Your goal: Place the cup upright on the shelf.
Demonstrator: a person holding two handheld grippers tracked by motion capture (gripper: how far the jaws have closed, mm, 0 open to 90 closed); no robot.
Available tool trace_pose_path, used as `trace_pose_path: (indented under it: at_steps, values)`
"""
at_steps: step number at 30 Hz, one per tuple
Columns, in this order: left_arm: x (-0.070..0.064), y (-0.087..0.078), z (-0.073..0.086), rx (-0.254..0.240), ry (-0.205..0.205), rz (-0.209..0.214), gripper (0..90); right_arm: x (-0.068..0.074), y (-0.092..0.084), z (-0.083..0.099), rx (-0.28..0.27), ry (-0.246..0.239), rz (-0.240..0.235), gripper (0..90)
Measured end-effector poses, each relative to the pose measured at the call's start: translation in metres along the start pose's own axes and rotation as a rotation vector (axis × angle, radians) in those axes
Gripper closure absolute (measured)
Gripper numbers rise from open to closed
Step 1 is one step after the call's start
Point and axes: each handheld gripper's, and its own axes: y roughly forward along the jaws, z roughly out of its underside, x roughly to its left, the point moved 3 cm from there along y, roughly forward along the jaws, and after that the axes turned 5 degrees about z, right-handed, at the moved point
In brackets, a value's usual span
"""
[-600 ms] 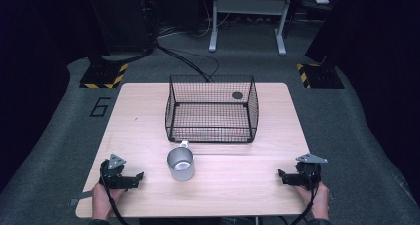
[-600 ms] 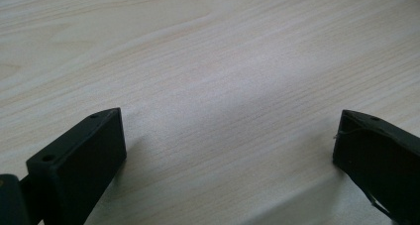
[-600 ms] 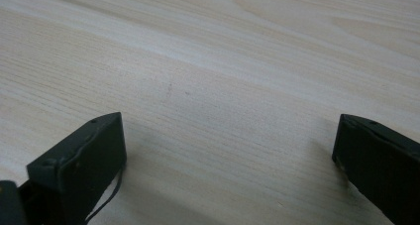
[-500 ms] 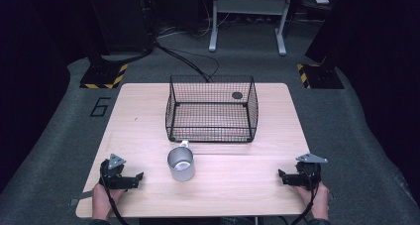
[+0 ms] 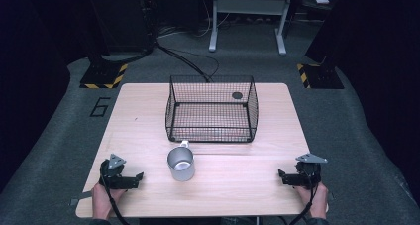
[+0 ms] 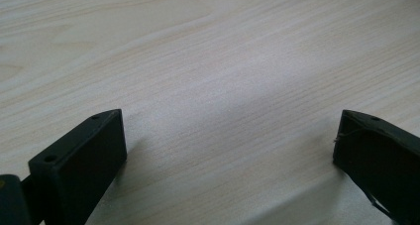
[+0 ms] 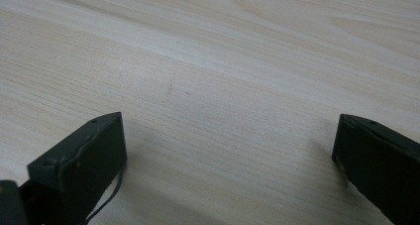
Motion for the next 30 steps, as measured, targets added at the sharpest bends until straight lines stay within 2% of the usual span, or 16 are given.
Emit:
trace_pose_path:
  at_steps: [7,8,12,15,19,20,22,24,26,30]
  values:
    - [0.0,-0.001,0.0,0.008,0.015,0.018,0.0,0.0,0.0,0.0,0.005,-0.006,-0.004,0.0]
    - [0.0,-0.001,0.0,0.014,0.017,0.023,0.0,0.001,0.001,-0.001,0.003,0.005,-0.003,0.0]
    - [-0.005,-0.005,-0.004,-0.017,0.018,0.041,0.0,0.001,0.0,-0.001,-0.002,-0.005,0.002,0.0]
    - [-0.012,-0.013,-0.01,-0.05,0.014,0.074,0.0,0.001,0.001,-0.001,-0.003,-0.005,0.0,0.0]
    - [-0.024,-0.021,-0.018,-0.079,0.047,0.097,0.0,0.001,0.001,-0.001,0.004,-0.005,-0.004,0.0]
    - [-0.028,-0.024,-0.021,-0.074,0.064,0.11,0.0,0.0,0.0,-0.001,0.007,-0.007,-0.004,0.0]
    - [-0.031,-0.025,-0.023,-0.085,0.072,0.114,0.0,0.0,0.0,-0.001,0.007,-0.007,-0.003,0.0]
    - [-0.039,-0.029,-0.026,-0.086,0.091,0.147,0.0,0.0,0.0,-0.001,0.007,-0.007,-0.003,0.0]
    - [-0.042,-0.029,-0.027,-0.1,0.091,0.149,0.0,0.0,0.0,-0.001,0.006,-0.01,-0.003,0.0]
    - [-0.05,-0.031,-0.03,-0.1,0.105,0.18,0.0,0.001,0.001,-0.001,0.004,-0.004,-0.004,0.0]
